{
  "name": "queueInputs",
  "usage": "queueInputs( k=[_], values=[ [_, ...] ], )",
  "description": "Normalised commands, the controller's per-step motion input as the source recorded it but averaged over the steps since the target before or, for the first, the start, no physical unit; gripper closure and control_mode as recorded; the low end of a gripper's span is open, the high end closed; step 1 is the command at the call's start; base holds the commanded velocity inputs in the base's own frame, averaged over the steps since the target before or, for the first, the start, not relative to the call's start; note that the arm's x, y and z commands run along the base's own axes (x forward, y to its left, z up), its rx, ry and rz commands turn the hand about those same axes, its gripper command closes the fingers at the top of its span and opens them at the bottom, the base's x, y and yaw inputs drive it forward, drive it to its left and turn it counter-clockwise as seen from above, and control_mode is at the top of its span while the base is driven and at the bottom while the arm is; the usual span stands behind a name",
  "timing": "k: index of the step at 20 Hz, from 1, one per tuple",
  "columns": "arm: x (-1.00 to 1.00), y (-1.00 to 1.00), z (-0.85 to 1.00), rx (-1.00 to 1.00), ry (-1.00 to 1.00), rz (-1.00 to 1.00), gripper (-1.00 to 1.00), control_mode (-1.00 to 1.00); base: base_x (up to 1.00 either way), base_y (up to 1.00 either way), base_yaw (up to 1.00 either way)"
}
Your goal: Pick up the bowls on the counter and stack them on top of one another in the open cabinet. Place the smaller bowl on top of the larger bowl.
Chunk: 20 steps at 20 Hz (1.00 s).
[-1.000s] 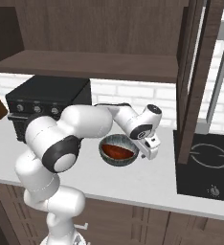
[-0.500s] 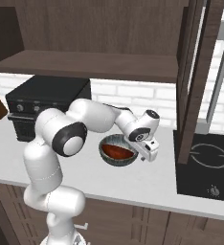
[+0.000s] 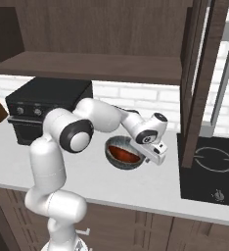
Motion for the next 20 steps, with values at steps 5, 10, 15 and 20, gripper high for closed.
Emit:
queueInputs(
  k=[5,10,15,20],
  values=[
    [-0.07,0.14,-0.01,-0.01,-0.01,0.02,1.00,-1.00,0.00,0.00,0.00],
    [-0.62,0.22,0.23,0.00,-0.19,-0.01,1.00,-1.00,0.00,0.00,0.00],
    [-0.60,0.49,0.32,-0.08,-0.11,-0.12,1.00,-1.00,0.00,0.00,0.00],
    [-0.48,0.58,0.45,-0.08,-0.02,-0.19,1.00,-1.00,0.00,0.00,0.00]
  ],
)
